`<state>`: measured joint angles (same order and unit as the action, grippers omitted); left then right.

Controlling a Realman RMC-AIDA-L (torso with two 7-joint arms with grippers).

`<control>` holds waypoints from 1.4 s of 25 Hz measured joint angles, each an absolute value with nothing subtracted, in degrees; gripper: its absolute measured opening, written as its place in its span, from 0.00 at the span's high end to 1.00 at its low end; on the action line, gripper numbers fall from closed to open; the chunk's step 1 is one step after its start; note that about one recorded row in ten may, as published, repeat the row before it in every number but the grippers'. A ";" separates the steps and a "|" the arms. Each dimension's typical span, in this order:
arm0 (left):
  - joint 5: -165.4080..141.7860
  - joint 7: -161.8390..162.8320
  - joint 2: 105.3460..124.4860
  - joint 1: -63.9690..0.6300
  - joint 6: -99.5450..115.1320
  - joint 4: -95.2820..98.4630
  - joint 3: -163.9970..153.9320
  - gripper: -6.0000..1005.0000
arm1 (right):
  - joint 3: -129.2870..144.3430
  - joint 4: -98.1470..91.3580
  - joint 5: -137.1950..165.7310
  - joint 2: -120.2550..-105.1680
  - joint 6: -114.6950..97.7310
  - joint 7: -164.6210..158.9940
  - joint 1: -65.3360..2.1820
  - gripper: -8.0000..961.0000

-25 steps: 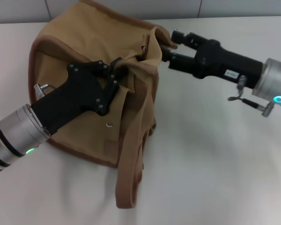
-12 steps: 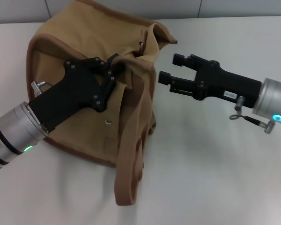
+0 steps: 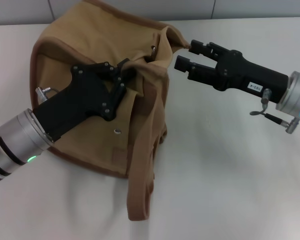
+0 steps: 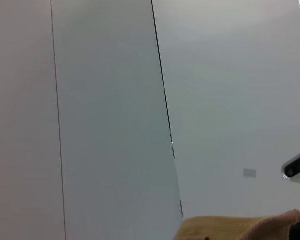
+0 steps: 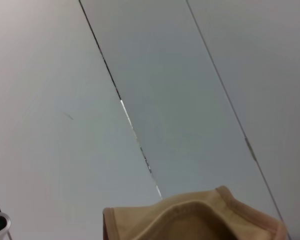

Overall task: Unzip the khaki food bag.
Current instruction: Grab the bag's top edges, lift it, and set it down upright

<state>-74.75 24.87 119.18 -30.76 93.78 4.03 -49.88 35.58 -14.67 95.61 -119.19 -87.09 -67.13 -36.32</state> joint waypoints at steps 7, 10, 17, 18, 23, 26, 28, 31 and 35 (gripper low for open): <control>-74.76 24.87 119.17 -30.76 93.76 3.86 -49.91 0.92 | 35.85 -14.68 95.86 -119.17 -86.90 -69.36 -38.23 0.13; -74.80 24.87 119.17 -30.76 93.71 3.80 -49.92 0.91 | 36.05 -14.67 95.95 -119.18 -85.67 -69.91 -38.95 0.13; -74.89 24.19 119.18 -30.77 93.60 3.78 -49.92 0.91 | 37.25 -14.24 96.28 -119.28 -84.15 -70.16 -39.42 0.13; -74.91 24.12 119.18 -30.79 93.60 3.78 -49.92 0.91 | 37.25 -14.24 96.28 -119.28 -84.15 -70.16 -39.42 0.13; -74.94 24.10 119.18 -31.00 93.36 3.78 -49.92 0.91 | 39.60 -14.20 96.41 -119.33 -84.06 -70.15 -39.45 0.13; -74.94 24.09 119.18 -31.14 93.32 3.78 -49.92 0.91 | 40.18 -14.18 96.43 -119.40 -83.79 -70.15 -39.45 0.13; -74.94 24.08 119.18 -31.18 93.28 3.78 -49.92 0.91 | 40.27 -14.16 96.45 -119.42 -83.18 -70.15 -39.29 0.13; -74.76 24.08 119.18 -31.20 93.23 3.80 -49.87 0.91 | 40.85 -14.13 96.50 -119.44 -81.74 -70.16 -38.74 0.12; -74.63 24.08 119.18 -30.98 93.24 4.07 -49.51 0.91 | 41.76 -14.58 96.46 -119.33 -80.28 -70.16 -36.63 0.13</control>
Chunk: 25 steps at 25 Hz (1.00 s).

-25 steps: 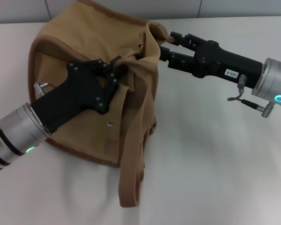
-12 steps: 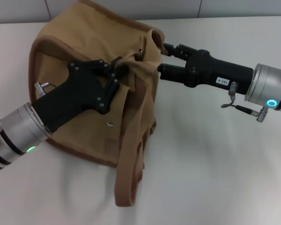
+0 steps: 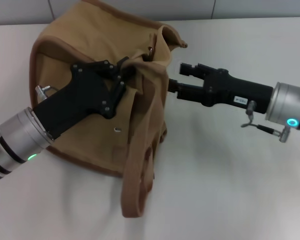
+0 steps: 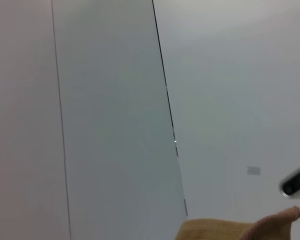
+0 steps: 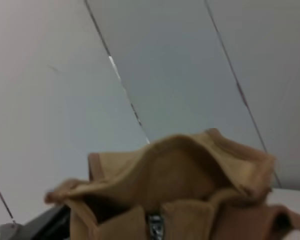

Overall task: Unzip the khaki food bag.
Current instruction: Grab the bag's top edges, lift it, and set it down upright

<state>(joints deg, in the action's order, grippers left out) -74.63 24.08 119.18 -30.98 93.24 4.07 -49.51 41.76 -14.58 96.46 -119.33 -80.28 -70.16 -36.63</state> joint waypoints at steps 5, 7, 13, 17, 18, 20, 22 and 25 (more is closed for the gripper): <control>-74.53 24.08 119.18 -30.84 93.24 4.20 -49.48 0.91 | 41.39 -17.51 96.17 -119.20 -83.34 -69.83 -33.29 0.13; -74.51 24.29 119.17 -30.90 93.24 4.22 -49.50 0.91 | 41.48 -20.20 96.19 -119.18 -87.20 -69.07 -31.60 0.13; -74.45 24.72 119.18 -31.17 93.24 4.18 -49.80 0.90 | 42.34 -27.06 100.41 -118.53 -98.83 -63.44 -30.86 0.13; -74.43 24.74 119.18 -31.20 93.25 3.96 -49.82 0.90 | 42.63 -29.09 103.67 -118.39 -100.15 -62.59 -32.84 0.13; -74.43 24.75 119.18 -31.21 93.25 3.89 -49.83 0.90 | 42.70 -29.32 104.19 -118.38 -100.16 -62.59 -33.47 0.13; -74.43 24.76 119.18 -31.17 93.25 3.79 -49.83 0.90 | 42.71 -29.50 104.77 -118.32 -100.13 -62.59 -35.15 0.13; -74.43 24.77 119.18 -31.11 93.25 3.78 -49.83 0.90 | 42.56 -29.90 104.73 -118.31 -100.11 -62.55 -35.91 0.13; -74.43 24.78 119.18 -30.88 93.25 3.78 -49.83 0.90 | 42.15 -31.20 104.38 -118.31 -100.09 -62.61 -36.26 0.13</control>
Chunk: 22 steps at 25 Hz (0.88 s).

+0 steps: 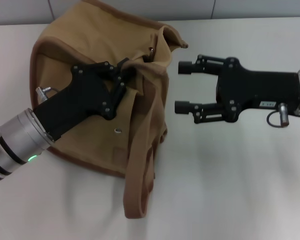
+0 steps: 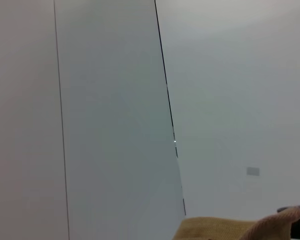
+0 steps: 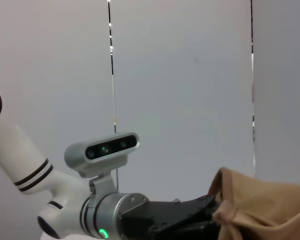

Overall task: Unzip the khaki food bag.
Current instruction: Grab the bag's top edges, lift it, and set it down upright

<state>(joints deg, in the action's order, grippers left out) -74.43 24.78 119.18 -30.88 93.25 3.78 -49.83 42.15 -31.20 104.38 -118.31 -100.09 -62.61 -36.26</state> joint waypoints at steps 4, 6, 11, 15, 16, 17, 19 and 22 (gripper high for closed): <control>-74.43 24.79 119.18 -30.85 93.08 3.78 -49.76 0.90 | 41.89 -31.64 104.23 -118.48 -99.77 -62.91 -36.90 0.13; -74.44 24.79 119.18 -30.95 92.99 3.78 -49.72 0.90 | 41.38 -31.52 104.18 -118.55 -99.38 -63.02 -37.47 0.13; -74.45 24.79 119.17 -31.37 92.52 3.78 -49.84 0.90 | 40.35 -30.75 104.05 -118.87 -97.51 -63.59 -38.72 0.13; -74.45 24.79 119.17 -31.42 92.43 3.78 -49.80 0.90 | 40.76 -29.17 104.09 -118.89 -96.25 -64.05 -39.80 0.13; -74.45 24.79 119.17 -31.42 92.43 3.78 -49.80 0.90 | 40.76 -29.17 104.09 -118.89 -96.25 -64.05 -39.80 0.13; -74.45 24.78 119.18 -31.42 92.39 3.78 -49.77 0.90 | 40.81 -29.03 104.16 -118.90 -95.92 -64.25 -40.00 0.13; -74.45 24.72 119.18 -31.44 92.34 3.78 -49.70 0.90 | 40.95 -28.85 104.38 -118.91 -95.17 -64.69 -40.38 0.13; -74.45 24.64 119.17 -31.50 92.29 3.78 -49.66 0.89 | 41.53 -28.39 104.56 -118.92 -94.28 -65.00 -40.72 0.13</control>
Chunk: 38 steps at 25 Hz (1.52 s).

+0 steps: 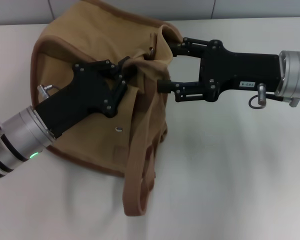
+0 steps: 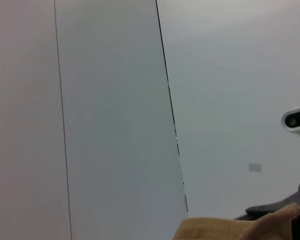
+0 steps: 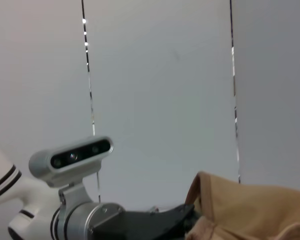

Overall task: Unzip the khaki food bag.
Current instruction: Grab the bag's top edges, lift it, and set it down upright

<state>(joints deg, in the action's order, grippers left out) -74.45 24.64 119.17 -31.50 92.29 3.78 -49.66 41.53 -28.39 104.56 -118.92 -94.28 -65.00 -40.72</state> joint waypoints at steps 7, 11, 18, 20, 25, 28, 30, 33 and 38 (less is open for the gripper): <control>-74.45 24.36 119.17 -31.49 92.18 3.78 -49.56 0.89 | 44.24 -28.14 104.58 -118.96 -93.12 -65.61 -40.95 0.13; -74.43 24.26 119.18 -31.44 92.18 3.78 -49.54 0.89 | 44.56 -27.90 104.63 -119.00 -93.39 -65.72 -40.91 0.12; -74.44 24.29 119.17 -31.16 92.19 3.89 -49.47 0.89 | 45.60 -27.08 104.62 -119.00 -93.28 -65.79 -40.04 0.13; -74.42 24.40 119.17 -31.05 92.20 4.07 -49.38 0.89 | 45.46 -26.68 104.63 -119.00 -92.92 -65.81 -39.64 0.13; -74.33 24.57 119.17 -30.82 92.47 4.20 -48.58 0.89 | 45.72 -25.24 104.99 -119.01 -91.07 -66.04 -38.16 0.13; -74.33 24.68 119.18 -30.65 92.66 4.30 -48.49 0.89 | 45.71 -24.38 106.29 -119.00 -90.80 -66.84 -37.23 0.13; -74.33 24.71 119.18 -30.63 92.68 4.32 -48.49 0.89 | 45.71 -24.30 106.41 -119.01 -90.80 -66.96 -36.83 0.12; -74.33 24.73 119.18 -30.61 92.77 4.31 -48.51 0.89 | 45.31 -24.58 106.12 -119.00 -91.39 -66.93 -35.04 0.13; -74.33 24.74 119.17 -30.58 92.93 4.24 -48.66 0.88 | 44.17 -24.58 103.46 -119.05 -90.76 -64.27 -33.93 0.13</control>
